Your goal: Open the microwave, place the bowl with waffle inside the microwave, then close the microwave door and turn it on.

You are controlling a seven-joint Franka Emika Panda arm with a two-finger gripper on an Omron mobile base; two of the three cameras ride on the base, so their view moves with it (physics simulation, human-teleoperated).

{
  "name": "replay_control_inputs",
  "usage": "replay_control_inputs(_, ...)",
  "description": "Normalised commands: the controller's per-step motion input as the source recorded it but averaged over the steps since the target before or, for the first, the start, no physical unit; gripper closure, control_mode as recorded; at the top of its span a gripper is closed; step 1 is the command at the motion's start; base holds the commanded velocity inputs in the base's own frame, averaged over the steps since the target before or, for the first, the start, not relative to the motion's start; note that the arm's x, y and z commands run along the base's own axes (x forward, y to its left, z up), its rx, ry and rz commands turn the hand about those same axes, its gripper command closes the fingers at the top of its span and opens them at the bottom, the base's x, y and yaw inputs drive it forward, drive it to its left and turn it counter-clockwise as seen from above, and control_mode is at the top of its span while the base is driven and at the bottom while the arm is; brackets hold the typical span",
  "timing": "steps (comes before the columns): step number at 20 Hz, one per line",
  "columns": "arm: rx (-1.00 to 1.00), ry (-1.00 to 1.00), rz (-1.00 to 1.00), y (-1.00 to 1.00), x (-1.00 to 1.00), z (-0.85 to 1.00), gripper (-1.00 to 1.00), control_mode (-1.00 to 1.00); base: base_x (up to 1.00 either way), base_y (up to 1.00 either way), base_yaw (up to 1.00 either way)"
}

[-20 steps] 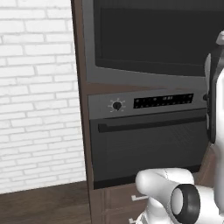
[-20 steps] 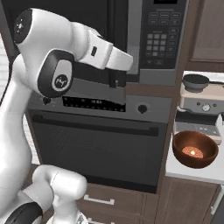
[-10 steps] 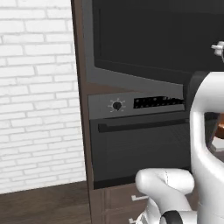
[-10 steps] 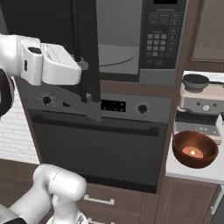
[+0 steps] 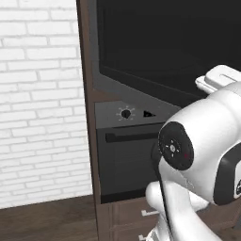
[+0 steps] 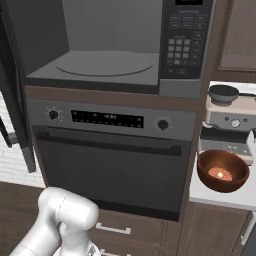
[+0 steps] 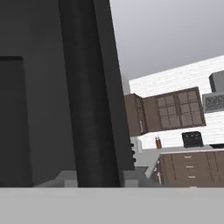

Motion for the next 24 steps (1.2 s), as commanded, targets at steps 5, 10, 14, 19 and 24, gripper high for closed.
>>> replay_control_inputs(5, -0.17, -0.01, -0.17, 0.88, -0.31, -0.52, -1.0, -1.0, 0.0, 0.0, 0.0)
replay_control_inputs(10, -0.02, 0.05, -0.13, 0.16, 0.05, -0.3, -1.0, -1.0, 0.0, 0.0, 0.0)
replay_control_inputs(14, 0.0, 0.03, -0.09, 0.0, 0.05, -0.25, -1.0, -1.0, 0.0, 0.0, 0.0)
replay_control_inputs(19, 0.0, 0.0, 0.0, 0.0, -0.05, -0.05, -1.0, -1.0, 0.0, 0.0, 0.0)
replay_control_inputs(24, -0.02, 0.06, 0.17, 0.08, -0.09, 0.0, -1.0, -1.0, 0.0, 0.0, 0.0)
